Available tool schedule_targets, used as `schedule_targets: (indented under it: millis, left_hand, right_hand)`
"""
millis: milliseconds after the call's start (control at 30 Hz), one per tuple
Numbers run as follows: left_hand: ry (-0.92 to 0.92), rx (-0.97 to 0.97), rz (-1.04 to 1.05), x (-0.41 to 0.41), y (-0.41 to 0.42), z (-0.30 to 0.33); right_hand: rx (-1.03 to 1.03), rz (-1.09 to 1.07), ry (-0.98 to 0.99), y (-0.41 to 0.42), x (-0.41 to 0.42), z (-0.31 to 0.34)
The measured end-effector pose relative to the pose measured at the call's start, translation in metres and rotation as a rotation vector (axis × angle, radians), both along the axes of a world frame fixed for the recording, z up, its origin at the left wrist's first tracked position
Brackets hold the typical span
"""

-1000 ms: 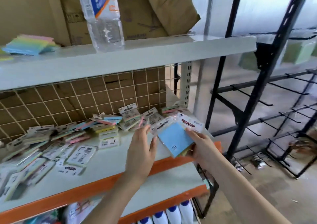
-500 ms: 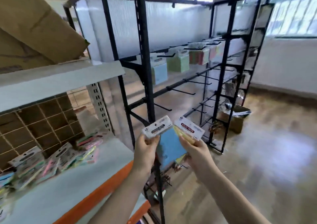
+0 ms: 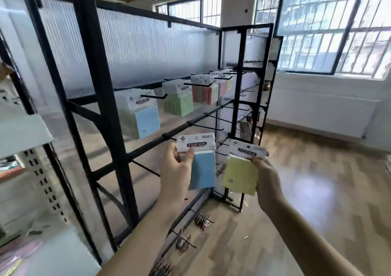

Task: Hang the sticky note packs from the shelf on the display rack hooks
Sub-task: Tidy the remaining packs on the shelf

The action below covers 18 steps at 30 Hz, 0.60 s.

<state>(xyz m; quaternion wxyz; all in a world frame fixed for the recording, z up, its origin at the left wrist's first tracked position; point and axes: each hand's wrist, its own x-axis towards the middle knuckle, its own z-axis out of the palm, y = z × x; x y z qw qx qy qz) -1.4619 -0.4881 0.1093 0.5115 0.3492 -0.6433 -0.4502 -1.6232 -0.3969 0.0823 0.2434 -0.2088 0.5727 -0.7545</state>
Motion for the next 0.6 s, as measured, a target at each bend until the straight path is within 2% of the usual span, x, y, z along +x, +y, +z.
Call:
schedule_targets:
  millis: [67,167,333,433,600]
  left_hand:
    - [0.012,-0.025,0.019,-0.01,-0.02,0.007]
    - [0.052,-0.083,0.067,-0.017,-0.047,0.013]
    - [0.098,-0.176,0.121,-0.021,-0.07,0.017]
    - [0.131,-0.217,0.134,-0.016,-0.074,0.024]
    - [0.239,-0.295,0.206,-0.013,-0.071,0.038]
  right_hand:
    - [-0.067,-0.012,0.1,-0.02,-0.014,0.015]
    - [-0.172,0.105,0.357,-0.056,-0.023,0.032]
    - [-0.158,0.358,0.687,-0.113,-0.009,0.052]
    - [-0.184,0.509,0.743,-0.135,0.002,0.063]
    - [-0.335,0.597,0.665,-0.156,0.007,0.076]
